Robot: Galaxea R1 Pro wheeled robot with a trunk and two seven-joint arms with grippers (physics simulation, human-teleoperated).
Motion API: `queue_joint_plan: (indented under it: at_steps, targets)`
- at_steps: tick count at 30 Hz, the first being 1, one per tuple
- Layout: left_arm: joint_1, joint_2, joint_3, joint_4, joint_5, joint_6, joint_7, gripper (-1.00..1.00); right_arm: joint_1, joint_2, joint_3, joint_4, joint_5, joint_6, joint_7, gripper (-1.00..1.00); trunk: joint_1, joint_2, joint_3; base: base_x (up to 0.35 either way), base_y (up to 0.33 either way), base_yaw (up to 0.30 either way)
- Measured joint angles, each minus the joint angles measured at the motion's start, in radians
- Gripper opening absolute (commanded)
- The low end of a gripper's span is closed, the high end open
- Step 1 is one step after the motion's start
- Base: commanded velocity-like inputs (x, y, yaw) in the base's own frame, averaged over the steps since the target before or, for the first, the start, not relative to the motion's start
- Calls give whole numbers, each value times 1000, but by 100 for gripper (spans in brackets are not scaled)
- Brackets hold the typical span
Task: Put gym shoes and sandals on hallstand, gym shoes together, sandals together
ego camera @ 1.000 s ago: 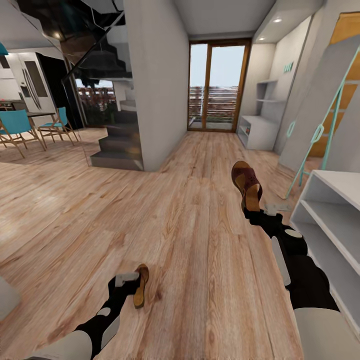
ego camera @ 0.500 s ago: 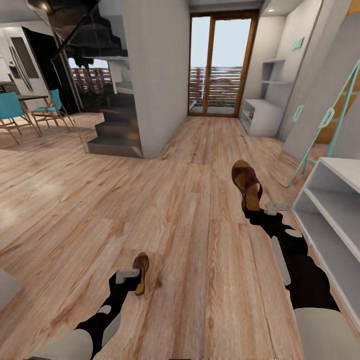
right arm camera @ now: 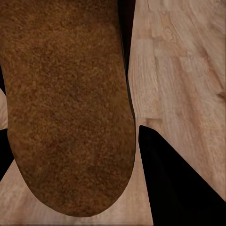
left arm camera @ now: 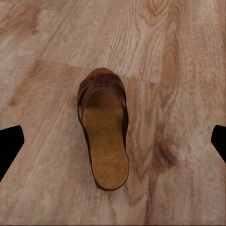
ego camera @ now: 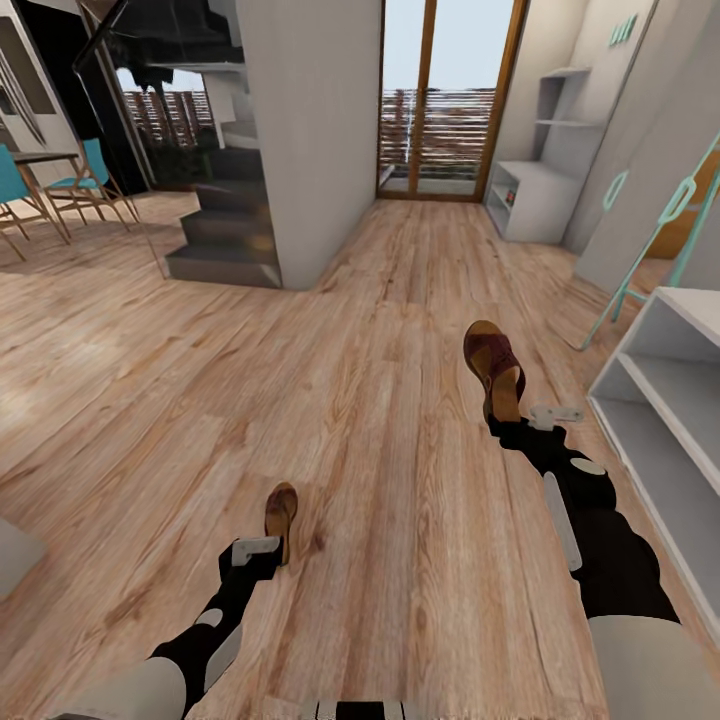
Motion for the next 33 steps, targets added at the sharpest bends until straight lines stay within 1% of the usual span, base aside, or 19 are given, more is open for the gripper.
queue_joint_plan:
  at_steps: [24,33]
  targets:
    - [0,0,0,-2,0,-1,-1,100,0,-1,-1,0,0,0,0,-100,11,-6,-132,0,0,0]
    - [0,0,-1,-36,0,0,-1,100,0,0,-1,0,0,0,0,-100,15,-8,-181,0,0,0]
